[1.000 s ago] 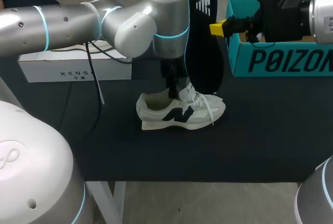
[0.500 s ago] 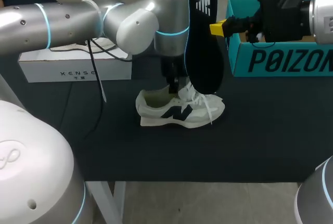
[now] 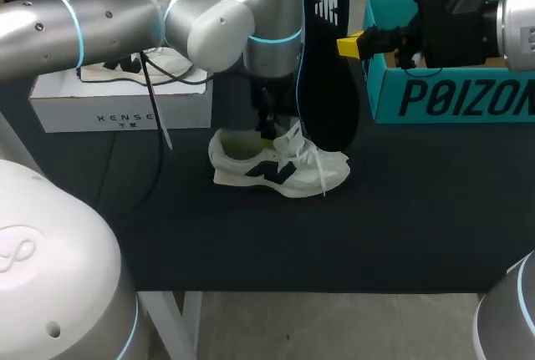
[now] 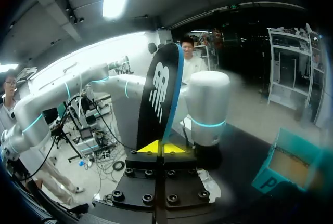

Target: Take the shoe out of the shoebox, open the shoe tongue, remove and reinsert the insole, then place the shoe into the shoebox

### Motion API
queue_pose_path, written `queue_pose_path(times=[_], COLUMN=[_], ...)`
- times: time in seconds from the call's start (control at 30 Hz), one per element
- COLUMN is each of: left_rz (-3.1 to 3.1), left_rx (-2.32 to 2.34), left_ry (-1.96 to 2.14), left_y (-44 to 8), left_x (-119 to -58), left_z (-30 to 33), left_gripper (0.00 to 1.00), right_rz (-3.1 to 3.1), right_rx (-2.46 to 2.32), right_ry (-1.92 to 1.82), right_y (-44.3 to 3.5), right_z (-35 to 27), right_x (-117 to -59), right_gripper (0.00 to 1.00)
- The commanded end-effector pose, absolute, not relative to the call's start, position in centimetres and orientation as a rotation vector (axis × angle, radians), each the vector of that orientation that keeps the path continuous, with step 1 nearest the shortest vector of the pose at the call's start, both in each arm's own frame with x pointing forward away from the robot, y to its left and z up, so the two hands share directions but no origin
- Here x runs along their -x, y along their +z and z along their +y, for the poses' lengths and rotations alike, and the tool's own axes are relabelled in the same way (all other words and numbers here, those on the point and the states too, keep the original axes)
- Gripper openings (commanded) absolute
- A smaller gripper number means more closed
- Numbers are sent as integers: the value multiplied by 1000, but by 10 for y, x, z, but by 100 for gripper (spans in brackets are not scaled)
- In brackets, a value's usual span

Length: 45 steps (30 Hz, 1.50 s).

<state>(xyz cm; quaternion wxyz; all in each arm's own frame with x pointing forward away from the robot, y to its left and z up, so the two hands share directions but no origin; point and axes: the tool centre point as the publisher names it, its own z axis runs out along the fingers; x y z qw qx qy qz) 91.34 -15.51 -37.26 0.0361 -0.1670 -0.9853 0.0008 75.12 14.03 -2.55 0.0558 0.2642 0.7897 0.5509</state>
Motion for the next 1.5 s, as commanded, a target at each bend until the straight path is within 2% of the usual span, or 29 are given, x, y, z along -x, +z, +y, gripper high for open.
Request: queue_pose_path(times=[0.03, 0.47, 0.7, 0.9, 1.5], left_rz=[-2872, -2554, -2347, -2285, -2210], left_rx=[826, 1362, 1641, 1730, 1900], left_ry=[-14, -32, -181, -301, -222], left_y=[-360, -333, -330, -336, -355], left_x=[-931, -942, -953, -962, -958], left_z=[-154, -182, -181, -187, -218], left_gripper=[0, 0, 0, 0, 0], right_rz=[2396, 2396, 2396, 2396, 2396], right_rx=[-803, -803, -803, -803, -803], right_ry=[1670, 1670, 1670, 1670, 1670], right_y=[-27, -27, -27, -27, -27], right_z=[143, 143, 143, 143, 143], right_x=[-753, -753, -753, -753, -753], right_gripper=[0, 0, 0, 0, 0])
